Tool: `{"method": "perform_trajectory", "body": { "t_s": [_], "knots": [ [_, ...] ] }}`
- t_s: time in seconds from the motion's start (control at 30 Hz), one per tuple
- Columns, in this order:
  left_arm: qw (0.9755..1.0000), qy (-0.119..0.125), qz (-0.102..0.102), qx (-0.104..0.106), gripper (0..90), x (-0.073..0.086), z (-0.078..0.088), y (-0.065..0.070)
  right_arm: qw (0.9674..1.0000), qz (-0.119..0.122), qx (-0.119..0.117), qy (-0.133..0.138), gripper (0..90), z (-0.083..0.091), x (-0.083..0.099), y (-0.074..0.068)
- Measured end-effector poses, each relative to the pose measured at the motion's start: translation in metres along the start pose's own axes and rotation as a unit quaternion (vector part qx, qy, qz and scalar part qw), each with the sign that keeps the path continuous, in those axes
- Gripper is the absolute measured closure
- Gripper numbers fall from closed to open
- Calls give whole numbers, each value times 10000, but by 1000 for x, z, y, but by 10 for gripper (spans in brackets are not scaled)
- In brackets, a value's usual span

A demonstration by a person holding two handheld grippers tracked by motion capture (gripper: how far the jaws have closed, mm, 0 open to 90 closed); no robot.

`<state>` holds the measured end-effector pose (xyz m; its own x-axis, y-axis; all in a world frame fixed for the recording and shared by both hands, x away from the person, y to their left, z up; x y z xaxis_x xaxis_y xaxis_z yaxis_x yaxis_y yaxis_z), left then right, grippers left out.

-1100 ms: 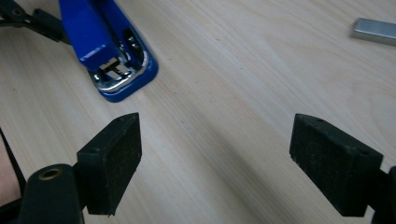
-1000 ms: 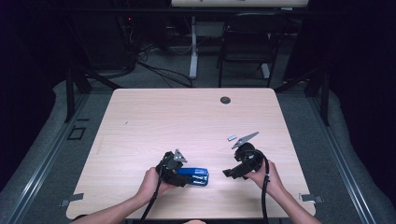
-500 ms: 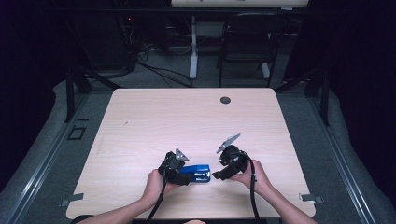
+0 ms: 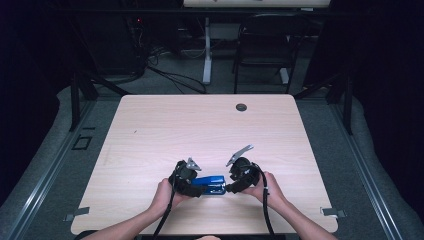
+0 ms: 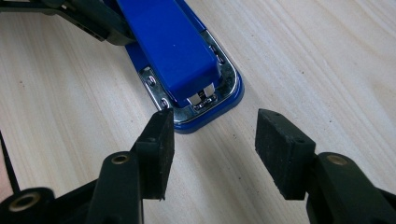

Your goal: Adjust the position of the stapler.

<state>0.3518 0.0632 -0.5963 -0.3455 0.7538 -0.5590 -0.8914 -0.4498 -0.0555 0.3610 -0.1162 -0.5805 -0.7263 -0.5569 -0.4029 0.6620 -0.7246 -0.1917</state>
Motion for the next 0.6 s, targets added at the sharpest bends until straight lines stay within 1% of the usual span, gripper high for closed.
{"method": "perform_trajectory", "body": {
  "t_s": [0.03,0.1,0.2,0.23,0.27,0.3,0.33,0.37,0.4,0.43,0.47,0.5,0.53,0.57,0.6],
  "knots": [
    [10000,-14,-13,6,391,0,0,0,9999,-17,-124,12,480,-1,0,0],
    [10000,-39,-58,-4,392,-1,0,0,9999,-36,-143,4,481,-1,0,0],
    [9998,-58,-214,-18,392,-2,0,1,9999,-22,-131,11,479,-1,0,0],
    [9996,-70,-275,-32,382,-3,0,1,9999,-44,-115,25,479,0,1,0],
    [9994,-40,-336,23,366,-5,0,3,9999,-40,-116,13,474,1,1,1],
    [9991,-36,-416,-22,356,-6,0,4,9999,-48,-112,44,472,1,1,2],
    [9987,-18,-513,11,342,-8,1,5,9999,-79,-109,56,469,2,2,3],
    [9982,21,-585,94,311,-11,1,7,9949,-245,-654,726,457,-5,0,2],
    [9978,56,-654,90,311,-13,1,8,9949,-245,-654,726,457,-5,0,2],
    [9972,94,-728,143,297,-16,1,9,9891,-338,-921,1094,452,-8,-2,1],
    [9965,148,-801,181,256,-18,0,10,9970,-323,-406,573,433,3,2,8],
    [9962,156,-849,129,256,-21,0,11,9970,-323,-406,573,433,3,2,8],
    [9959,198,-857,219,242,-23,-1,11,9969,-374,-338,610,418,5,2,10],
    [9950,237,-916,325,218,-25,-1,12,9968,-406,-286,628,400,6,2,12],
    [9948,219,-940,335,201,-26,-2,12,9989,-336,-237,215,383,14,5,15]
  ]
}}
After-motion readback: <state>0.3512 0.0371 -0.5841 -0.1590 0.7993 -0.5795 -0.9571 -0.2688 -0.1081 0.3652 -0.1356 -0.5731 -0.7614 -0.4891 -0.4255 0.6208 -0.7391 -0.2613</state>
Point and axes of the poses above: each handheld gripper's, and its own axes: z roughly backward along the jaws, x roughly out of its underside, y roughly to its right, the point moved 5 cm from there along -z, roughly forward along the jaws, and after that the axes turned 15 degrees about -z, right-handed, at the moved point
